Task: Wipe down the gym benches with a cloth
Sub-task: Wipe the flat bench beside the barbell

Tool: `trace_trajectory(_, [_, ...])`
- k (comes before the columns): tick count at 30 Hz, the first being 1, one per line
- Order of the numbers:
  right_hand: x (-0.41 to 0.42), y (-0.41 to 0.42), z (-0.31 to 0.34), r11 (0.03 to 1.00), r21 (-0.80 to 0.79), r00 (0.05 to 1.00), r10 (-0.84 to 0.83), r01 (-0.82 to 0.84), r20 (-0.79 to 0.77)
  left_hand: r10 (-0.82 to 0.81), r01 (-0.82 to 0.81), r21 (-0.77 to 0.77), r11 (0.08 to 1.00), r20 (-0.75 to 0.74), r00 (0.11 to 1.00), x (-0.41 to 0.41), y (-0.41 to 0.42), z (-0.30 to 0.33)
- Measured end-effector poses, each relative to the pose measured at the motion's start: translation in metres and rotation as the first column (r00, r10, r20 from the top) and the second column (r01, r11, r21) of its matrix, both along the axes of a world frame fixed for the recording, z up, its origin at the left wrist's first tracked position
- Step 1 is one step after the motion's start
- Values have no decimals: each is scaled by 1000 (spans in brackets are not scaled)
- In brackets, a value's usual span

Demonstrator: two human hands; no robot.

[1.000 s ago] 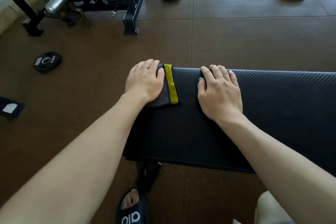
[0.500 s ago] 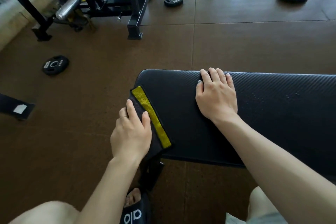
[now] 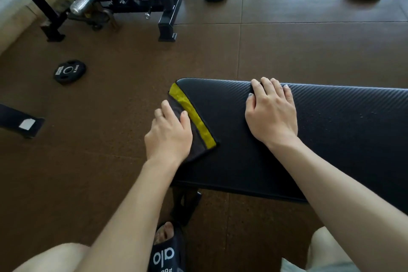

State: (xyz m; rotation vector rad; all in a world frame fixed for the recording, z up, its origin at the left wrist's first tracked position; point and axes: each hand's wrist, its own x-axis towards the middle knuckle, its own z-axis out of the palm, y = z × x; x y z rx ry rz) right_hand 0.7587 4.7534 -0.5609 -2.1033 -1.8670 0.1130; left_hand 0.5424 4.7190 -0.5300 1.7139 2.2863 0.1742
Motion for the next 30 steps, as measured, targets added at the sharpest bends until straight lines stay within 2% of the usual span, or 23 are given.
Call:
trace_trajectory(4, [-1,1,-1,1000,-3,1000,-6,6,8,43,-44,-21,999,-44,998,1,-27,2])
trace_trajectory(10, [-2,4,-1,1000,-12,999,16,-16,34,14,-13,14,1000,-61,998,15,75,-4])
trace_trajectory(15, [0,8,-4,1000,-7,999,24,-23,48,-165,169,13,986,-149,975,28,118,-8])
trace_trajectory(18, [1,6,-3,1000,-3,999,26,-26,37,-338,349,28,937,-188,922,25,99,-12])
trace_trajectory(22, [4,7,-1,999,-9,999,33,-33,15,-526,532,5,847,-140,839,32,25,-14])
trace_trajectory(26, [6,3,-1,999,-6,999,44,-44,-13,-612,619,43,785,-102,784,17,-55,-11])
trace_trajectory(30, [7,4,-2,999,-11,999,44,-44,-18,-628,633,70,771,-85,774,1,-63,-12])
